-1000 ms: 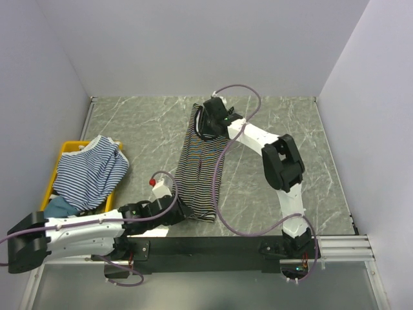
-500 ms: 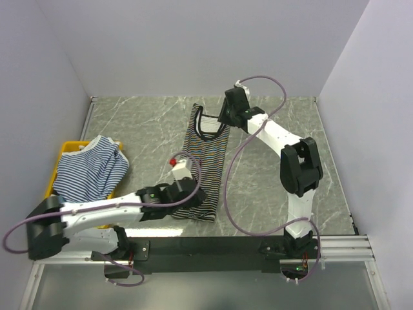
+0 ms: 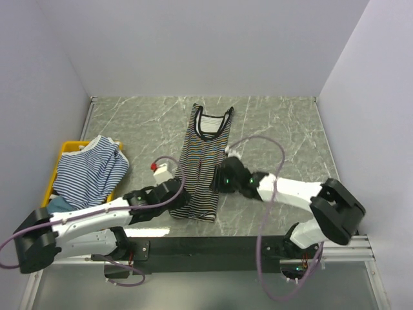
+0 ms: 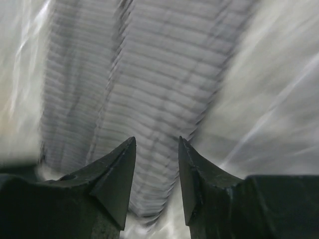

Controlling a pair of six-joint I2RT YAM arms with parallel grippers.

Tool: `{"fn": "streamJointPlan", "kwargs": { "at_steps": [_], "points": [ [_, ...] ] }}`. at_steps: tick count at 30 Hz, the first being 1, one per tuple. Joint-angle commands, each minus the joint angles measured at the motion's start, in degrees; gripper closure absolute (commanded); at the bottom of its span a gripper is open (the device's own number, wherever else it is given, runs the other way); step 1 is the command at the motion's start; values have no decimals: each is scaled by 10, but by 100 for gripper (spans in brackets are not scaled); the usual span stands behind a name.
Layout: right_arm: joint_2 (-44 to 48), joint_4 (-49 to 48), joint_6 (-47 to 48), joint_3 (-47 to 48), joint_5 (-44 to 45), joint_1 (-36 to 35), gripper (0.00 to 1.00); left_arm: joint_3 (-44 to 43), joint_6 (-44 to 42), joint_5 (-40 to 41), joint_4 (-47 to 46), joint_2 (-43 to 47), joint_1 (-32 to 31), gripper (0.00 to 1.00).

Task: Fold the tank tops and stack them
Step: Fold the tank top

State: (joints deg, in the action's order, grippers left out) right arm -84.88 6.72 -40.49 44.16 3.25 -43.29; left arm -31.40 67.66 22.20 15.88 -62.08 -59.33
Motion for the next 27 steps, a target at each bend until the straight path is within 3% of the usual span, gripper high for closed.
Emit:
{"fn": "streamJointPlan", "kwargs": {
  "at_steps": [1, 6, 13, 19, 23, 27],
  "points": [
    [56, -88, -80, -95, 7, -75, 53, 21, 47, 37, 70, 60, 2, 55],
    [103, -104, -155, -164, 54, -155, 48, 86, 92, 10, 97, 129, 30, 45],
    [103, -123, -191, -192, 70, -206, 46, 136, 67, -28, 53, 166, 80, 36],
    [112, -130, -224, -217, 83, -237, 45, 149, 17, -85, 3, 137, 126, 36],
    [99, -126, -233, -215, 81, -239, 46, 142, -8, -104, -34, 68, 138, 40],
    [89, -121, -238, -215, 84, -240, 50, 142, -10, -115, -42, 45, 142, 51]
  ]
}}
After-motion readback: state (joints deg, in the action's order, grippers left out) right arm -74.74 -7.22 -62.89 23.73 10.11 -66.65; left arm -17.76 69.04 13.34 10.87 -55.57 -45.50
